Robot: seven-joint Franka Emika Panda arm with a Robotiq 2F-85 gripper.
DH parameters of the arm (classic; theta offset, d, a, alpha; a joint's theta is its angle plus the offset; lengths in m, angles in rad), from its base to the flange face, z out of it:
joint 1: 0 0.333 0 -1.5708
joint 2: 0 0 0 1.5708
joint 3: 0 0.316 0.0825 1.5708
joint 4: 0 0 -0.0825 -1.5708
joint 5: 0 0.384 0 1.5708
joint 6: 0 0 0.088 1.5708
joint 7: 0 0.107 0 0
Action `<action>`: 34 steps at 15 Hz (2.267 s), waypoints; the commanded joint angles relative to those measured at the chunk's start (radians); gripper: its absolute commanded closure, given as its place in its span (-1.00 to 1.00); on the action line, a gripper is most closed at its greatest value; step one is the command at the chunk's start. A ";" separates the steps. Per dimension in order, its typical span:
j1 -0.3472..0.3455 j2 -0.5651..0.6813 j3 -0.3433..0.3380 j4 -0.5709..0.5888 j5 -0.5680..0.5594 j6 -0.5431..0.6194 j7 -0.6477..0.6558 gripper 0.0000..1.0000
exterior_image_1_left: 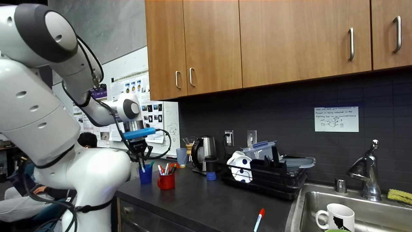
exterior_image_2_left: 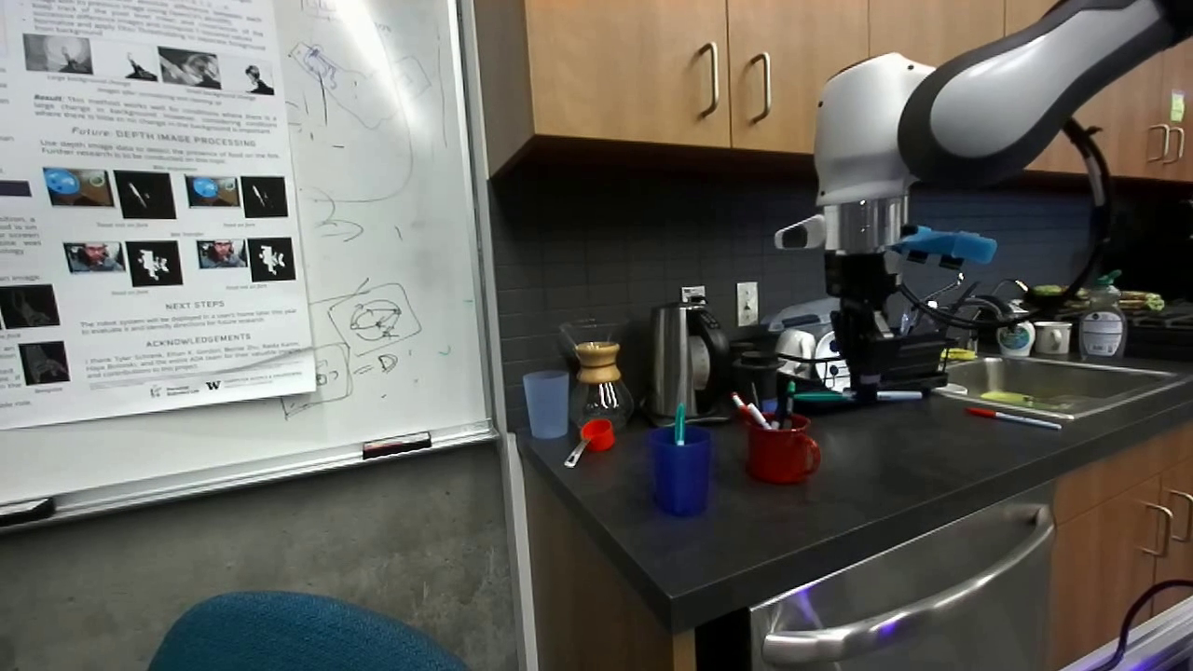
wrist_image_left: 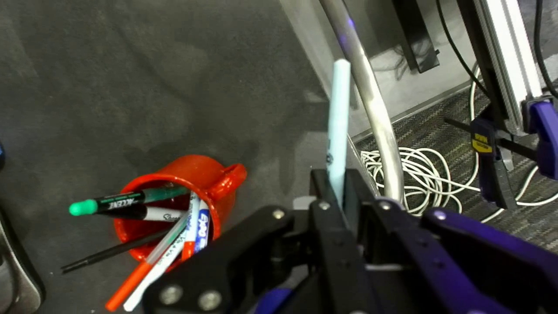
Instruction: Pick up the green maker from the right of the kitchen counter and place it in front of the red mug on the kitchen counter
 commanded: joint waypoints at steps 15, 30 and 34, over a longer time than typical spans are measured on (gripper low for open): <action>-0.049 0.447 0.107 0.120 -0.009 0.350 0.097 0.94; -0.114 0.529 0.108 0.108 -0.004 0.426 0.138 0.94; -0.116 0.532 0.109 0.106 -0.005 0.427 0.143 0.24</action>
